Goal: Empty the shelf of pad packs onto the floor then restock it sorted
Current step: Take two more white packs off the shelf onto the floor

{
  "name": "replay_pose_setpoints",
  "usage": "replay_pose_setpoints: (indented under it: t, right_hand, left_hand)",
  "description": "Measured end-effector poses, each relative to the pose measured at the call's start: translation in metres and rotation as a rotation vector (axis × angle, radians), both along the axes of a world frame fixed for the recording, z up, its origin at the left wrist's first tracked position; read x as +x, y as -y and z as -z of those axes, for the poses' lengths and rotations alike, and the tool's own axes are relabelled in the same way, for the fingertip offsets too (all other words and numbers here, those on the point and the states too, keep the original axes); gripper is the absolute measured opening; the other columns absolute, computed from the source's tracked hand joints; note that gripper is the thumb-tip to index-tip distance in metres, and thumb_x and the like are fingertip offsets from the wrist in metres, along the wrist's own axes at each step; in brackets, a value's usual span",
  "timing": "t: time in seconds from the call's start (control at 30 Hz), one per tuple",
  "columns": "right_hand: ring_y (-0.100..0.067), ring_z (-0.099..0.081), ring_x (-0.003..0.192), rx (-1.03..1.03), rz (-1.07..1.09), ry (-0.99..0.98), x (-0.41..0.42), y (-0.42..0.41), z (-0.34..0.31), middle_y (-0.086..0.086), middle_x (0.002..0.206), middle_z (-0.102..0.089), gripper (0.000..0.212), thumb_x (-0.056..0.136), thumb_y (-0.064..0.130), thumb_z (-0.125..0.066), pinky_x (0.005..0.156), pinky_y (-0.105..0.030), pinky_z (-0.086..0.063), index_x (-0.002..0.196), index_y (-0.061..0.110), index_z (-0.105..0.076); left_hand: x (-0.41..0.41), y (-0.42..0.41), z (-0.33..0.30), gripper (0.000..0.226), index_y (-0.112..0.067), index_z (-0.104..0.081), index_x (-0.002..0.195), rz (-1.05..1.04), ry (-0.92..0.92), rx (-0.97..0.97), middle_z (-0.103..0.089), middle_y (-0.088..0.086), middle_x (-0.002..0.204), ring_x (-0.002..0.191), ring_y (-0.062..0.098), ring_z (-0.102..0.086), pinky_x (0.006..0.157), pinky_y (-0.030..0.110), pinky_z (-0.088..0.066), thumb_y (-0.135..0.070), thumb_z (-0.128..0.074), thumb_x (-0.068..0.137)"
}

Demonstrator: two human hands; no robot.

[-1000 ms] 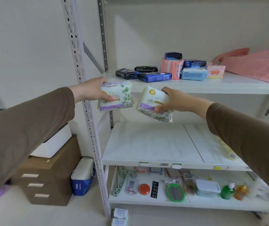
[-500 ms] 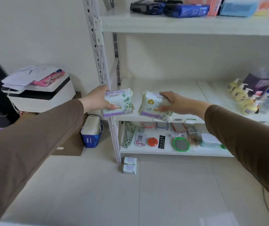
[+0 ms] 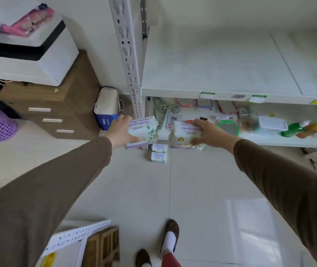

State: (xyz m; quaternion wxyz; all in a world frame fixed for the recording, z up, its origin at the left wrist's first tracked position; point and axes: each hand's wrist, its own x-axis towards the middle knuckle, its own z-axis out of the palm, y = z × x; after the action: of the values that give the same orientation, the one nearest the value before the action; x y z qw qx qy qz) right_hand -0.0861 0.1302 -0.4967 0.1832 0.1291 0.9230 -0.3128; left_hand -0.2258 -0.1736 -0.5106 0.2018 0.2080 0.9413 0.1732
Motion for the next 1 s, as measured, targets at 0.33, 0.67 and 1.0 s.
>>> replay_pose_setpoints:
  t: [0.33,0.67,1.0]
  right_hand:
    - [-0.027,-0.059,0.091,0.077,0.015,0.173,-0.006,0.013,0.169,0.000,0.113,-0.049,0.063,0.079,0.040,-0.075,0.078,-0.035,-0.044,0.132,0.038,-0.040]
    - [-0.024,-0.061,0.101,0.001,0.162,0.207,-0.002,0.046,0.360,0.003,0.131,-0.045,0.074,0.082,0.023,-0.076,0.088,-0.035,-0.052,0.144,0.021,-0.035]
    - [-0.022,-0.061,0.098,-0.020,0.191,0.222,0.029,0.064,0.542,0.000,0.143,-0.028,0.068,0.079,0.008,-0.072,0.092,-0.029,-0.055,0.136,0.030,-0.041]
  left_hand:
    - [0.010,0.003,0.168,0.072,-0.027,-0.042,0.132,-0.082,0.190,-0.022,-0.034,0.003,0.115,0.090,0.024,-0.057,0.086,0.033,-0.049,-0.036,-0.083,0.073]
    - [-0.005,-0.011,0.362,0.064,-0.025,-0.040,0.134,-0.033,0.250,-0.017,-0.035,0.006,0.116,0.103,0.028,-0.050,0.094,0.039,-0.048,-0.019,-0.075,0.081]
    - [0.005,-0.030,0.545,0.068,-0.031,-0.032,0.143,0.007,0.238,0.003,-0.038,0.005,0.108,0.103,0.026,-0.046,0.090,0.035,-0.047,-0.005,-0.059,0.086]
